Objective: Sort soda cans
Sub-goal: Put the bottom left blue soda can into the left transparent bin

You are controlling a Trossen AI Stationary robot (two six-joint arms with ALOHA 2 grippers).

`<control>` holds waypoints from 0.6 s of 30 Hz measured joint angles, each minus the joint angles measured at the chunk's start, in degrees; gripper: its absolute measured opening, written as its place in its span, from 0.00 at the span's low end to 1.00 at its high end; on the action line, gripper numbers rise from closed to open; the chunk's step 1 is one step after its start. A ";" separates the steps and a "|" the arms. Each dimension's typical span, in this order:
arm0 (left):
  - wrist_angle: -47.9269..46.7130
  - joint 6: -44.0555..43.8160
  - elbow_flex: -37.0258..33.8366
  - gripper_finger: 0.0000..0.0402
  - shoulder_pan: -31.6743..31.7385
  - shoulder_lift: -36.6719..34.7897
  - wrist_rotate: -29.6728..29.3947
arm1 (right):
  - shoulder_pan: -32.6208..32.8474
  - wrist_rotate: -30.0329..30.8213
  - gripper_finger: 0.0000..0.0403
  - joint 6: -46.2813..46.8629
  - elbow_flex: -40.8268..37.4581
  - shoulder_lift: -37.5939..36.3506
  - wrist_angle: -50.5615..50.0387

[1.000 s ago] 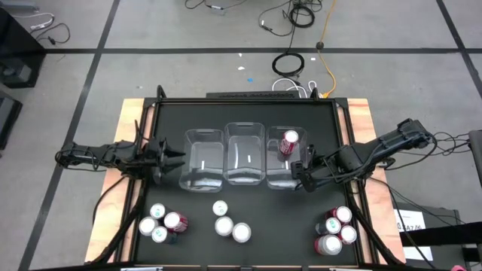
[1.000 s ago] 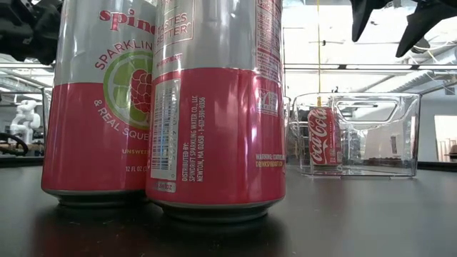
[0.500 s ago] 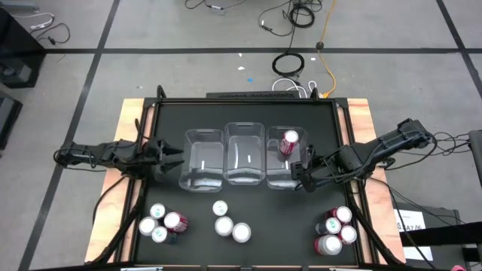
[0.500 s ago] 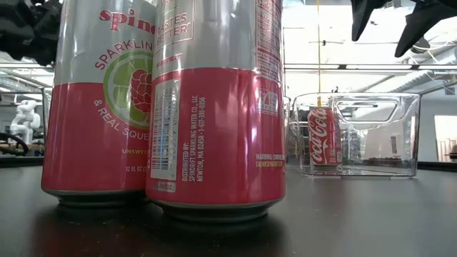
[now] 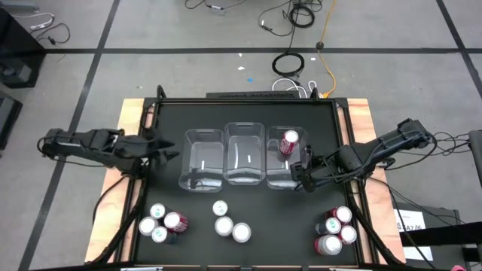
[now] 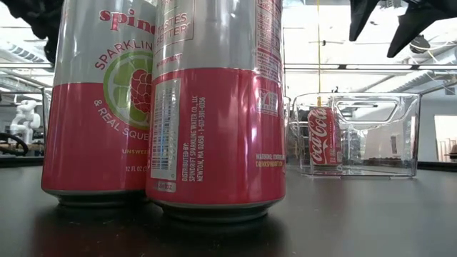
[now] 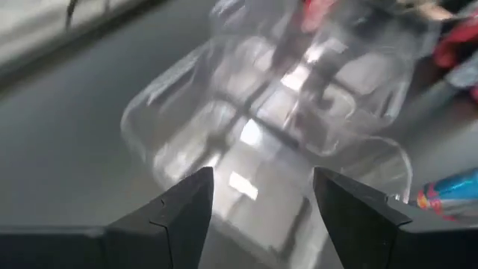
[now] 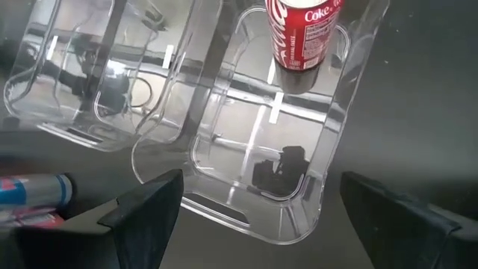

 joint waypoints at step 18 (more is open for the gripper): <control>-11.91 -42.74 10.41 0.60 -11.98 15.32 3.77 | 0.00 0.04 0.88 -16.76 0.00 0.00 -0.28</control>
